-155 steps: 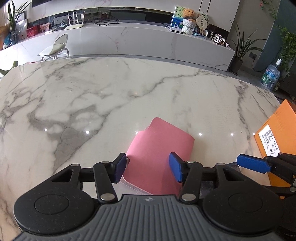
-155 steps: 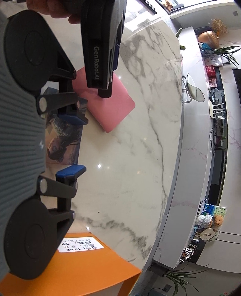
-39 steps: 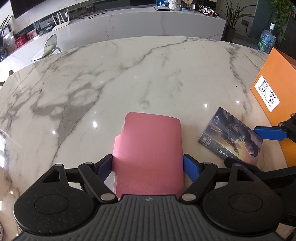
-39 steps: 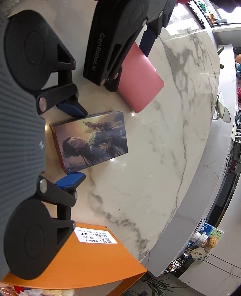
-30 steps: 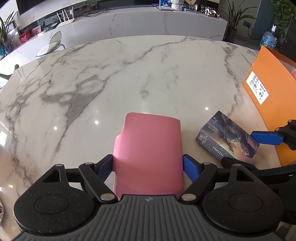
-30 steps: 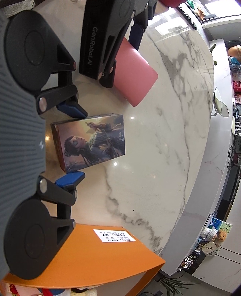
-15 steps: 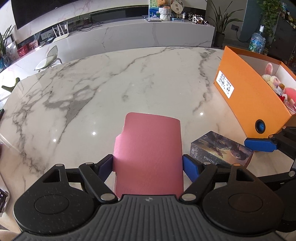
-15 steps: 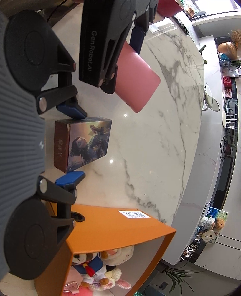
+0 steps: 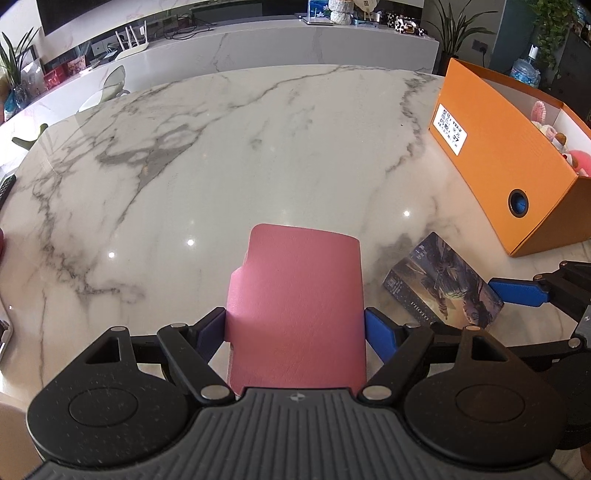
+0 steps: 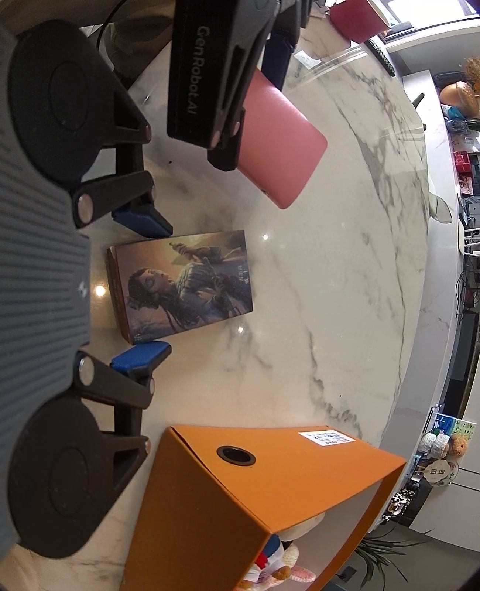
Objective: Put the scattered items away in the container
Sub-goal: 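Lift the pink wallet and photo card box and carry them toward the orange box, then carry the wallet and card box over the orange box opening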
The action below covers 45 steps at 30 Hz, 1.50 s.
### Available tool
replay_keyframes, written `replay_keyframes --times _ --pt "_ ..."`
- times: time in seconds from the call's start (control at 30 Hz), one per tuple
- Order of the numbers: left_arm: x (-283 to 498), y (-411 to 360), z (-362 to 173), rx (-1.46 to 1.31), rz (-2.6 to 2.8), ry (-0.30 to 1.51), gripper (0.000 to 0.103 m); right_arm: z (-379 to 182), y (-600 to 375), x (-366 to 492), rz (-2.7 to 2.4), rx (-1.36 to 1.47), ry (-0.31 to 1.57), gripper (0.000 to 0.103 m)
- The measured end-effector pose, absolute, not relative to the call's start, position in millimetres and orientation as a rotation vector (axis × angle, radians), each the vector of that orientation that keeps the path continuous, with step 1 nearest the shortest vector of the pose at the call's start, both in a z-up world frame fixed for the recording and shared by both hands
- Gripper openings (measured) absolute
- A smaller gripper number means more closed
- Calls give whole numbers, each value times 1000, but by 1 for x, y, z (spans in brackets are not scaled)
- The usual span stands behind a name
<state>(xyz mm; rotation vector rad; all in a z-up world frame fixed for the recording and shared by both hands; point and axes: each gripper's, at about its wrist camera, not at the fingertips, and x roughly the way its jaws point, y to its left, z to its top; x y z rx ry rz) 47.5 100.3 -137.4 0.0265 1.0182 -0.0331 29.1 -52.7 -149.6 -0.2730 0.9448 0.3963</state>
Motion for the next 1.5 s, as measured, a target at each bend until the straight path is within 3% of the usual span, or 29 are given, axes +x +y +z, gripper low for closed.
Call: replay_keyframes --times 0.33,0.77,1.5 --pt "51 101 -145 13 -31 1034 93 -155 -50 38 389 -258 929 72" --pt "56 104 -149 -24 -23 1042 93 -160 -44 44 410 -251 920 64" --pt "37 79 -73 24 -25 849 93 -97 -69 10 392 -190 717 62"
